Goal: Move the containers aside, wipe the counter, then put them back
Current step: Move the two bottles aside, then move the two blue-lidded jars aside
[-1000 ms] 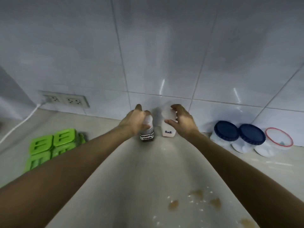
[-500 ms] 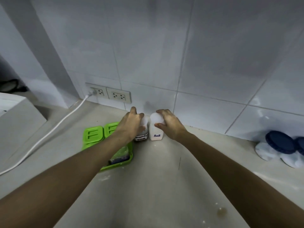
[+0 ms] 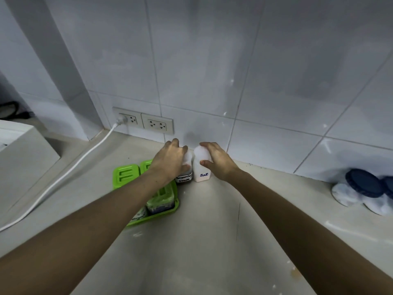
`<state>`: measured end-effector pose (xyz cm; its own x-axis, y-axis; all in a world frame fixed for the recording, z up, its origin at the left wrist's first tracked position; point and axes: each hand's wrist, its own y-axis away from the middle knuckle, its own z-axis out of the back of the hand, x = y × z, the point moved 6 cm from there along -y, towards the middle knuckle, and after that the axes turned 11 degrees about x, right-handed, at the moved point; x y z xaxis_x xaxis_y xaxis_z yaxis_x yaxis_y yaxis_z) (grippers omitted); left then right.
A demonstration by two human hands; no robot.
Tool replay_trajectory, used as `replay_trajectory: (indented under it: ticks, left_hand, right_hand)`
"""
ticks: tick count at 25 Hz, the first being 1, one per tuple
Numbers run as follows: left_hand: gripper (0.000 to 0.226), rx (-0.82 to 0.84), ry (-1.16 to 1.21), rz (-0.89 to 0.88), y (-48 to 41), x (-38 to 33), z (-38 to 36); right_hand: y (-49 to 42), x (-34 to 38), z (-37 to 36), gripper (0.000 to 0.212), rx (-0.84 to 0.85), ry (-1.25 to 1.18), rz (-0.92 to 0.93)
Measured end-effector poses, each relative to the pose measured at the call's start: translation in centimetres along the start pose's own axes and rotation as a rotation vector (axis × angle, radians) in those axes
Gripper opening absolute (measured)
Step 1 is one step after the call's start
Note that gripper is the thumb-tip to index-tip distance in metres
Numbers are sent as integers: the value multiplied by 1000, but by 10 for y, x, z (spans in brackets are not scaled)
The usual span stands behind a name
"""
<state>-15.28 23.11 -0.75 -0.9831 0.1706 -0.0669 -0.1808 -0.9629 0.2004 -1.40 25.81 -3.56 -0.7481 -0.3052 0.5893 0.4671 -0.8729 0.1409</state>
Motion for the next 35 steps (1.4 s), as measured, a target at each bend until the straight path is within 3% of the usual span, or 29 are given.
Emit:
replay_trajectory:
  ticks: [4,6,9,16,21,28,31,35]
  left_hand:
    - [51,-155,-80,-12,1,-1,16]
    - [39,-254,-94,-44,3,-12,30]
    - [34,-300,-39,-179,-1,-60,38]
    - [31,-111,83,-434,-16,-226,-11]
    - [56,212,314,-368,-37,-337,-54]
    - [74,272,483,-402,-76,-465,-48]
    - [75,283,371,-357,-90,-498,-52]
    - [74,197,190,-245,-105,-511,-53]
  right_hand:
    - [16,-19,8,68,59,123,-52]
    - [39,-46,18,64,41,292,-162]
    - [94,-96,43,53,-13,349,-300]
    - [240,-212,131,31,-262,456,-509]
    - [310,-304,172,64,-207,495,-762]
    - [317,-363,202,62,-30,584,-642]
    - [304,-366,209,68,-49,546,-595]
    - [298,-369,213,76,-97,692,-590]
